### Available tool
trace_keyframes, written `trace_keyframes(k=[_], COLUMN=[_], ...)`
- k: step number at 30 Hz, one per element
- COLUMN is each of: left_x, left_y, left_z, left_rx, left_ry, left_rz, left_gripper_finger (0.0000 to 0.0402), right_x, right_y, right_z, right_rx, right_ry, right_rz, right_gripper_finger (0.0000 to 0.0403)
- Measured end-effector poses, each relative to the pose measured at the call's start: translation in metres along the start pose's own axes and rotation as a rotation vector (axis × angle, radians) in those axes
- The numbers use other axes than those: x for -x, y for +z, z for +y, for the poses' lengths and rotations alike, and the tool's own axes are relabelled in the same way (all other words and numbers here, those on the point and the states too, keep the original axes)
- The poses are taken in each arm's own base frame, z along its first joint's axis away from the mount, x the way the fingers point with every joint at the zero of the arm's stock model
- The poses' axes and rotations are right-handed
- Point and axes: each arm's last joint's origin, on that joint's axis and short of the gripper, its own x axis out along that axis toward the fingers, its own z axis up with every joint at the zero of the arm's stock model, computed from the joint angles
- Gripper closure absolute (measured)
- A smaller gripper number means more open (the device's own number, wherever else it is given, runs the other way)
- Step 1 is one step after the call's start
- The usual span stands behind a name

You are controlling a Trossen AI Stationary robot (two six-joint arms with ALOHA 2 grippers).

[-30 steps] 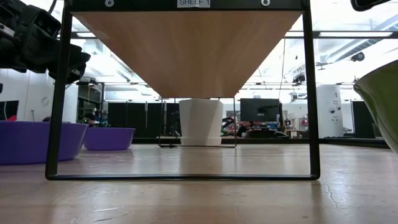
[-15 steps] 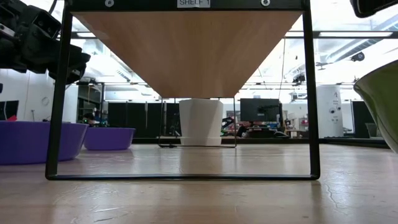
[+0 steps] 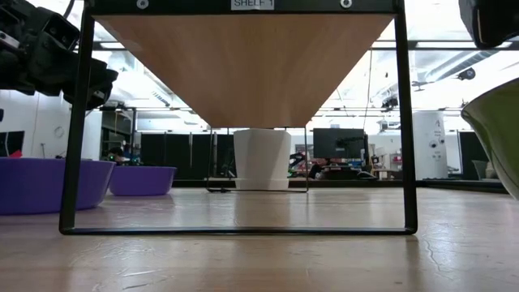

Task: Pick & Place Mini bowls
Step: Stack the right white patterned bowl on top of the white patterned bowl on the shelf

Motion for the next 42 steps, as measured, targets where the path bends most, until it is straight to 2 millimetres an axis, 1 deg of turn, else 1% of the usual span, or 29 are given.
trace_keyframes(k=[4, 7, 10, 14, 15, 21, 25, 35, 40, 42], left_x=[0.0, 0.0, 0.0, 0.0, 0.0, 0.0, 0.0, 0.0, 0.0, 0.0], left_y=[0.0, 0.0, 0.0, 0.0, 0.0, 0.0, 0.0, 0.0, 0.0, 0.0], left_z=[0.0, 0.0, 0.0, 0.0, 0.0, 0.0, 0.0, 0.0, 0.0, 0.0], left_rx=[0.0, 0.0, 0.0, 0.0, 0.0, 0.0, 0.0, 0.0, 0.0, 0.0], left_ry=[0.0, 0.0, 0.0, 0.0, 0.0, 0.0, 0.0, 0.0, 0.0, 0.0], left_rz=[0.0, 0.0, 0.001, 0.001, 0.001, 0.001, 0.001, 0.001, 0.002, 0.001], left_gripper_finger=[0.0299, 0.0299, 0.0299, 0.0299, 0.0299, 0.0299, 0.0299, 0.0299, 0.0299, 0.0299], right_x=[-0.001, -0.001, -0.001, -0.001, -0.001, 0.001, 0.006, 0.04, 0.066, 0.078], right_y=[0.0, 0.0, 0.0, 0.0, 0.0, 0.0, 0.0, 0.002, 0.006, 0.009], right_z=[0.0, 0.0, 0.0, 0.001, 0.001, 0.002, 0.002, 0.002, -0.002, -0.002], right_rx=[0.008, 0.011, 0.012, 0.011, 0.013, 0.015, 0.03, 0.026, 0.009, 0.0], right_ry=[-0.004, -0.003, 0.0, 0.004, 0.01, 0.016, 0.023, 0.094, 0.128, 0.167], right_rz=[0.003, 0.01, 0.015, 0.017, 0.019, 0.024, 0.036, 0.031, 0.036, 0.033], right_gripper_finger=[0.0286, 0.0304, 0.0333, 0.0381, 0.0386, 0.0392, 0.0393, 0.0394, 0.0394, 0.0394])
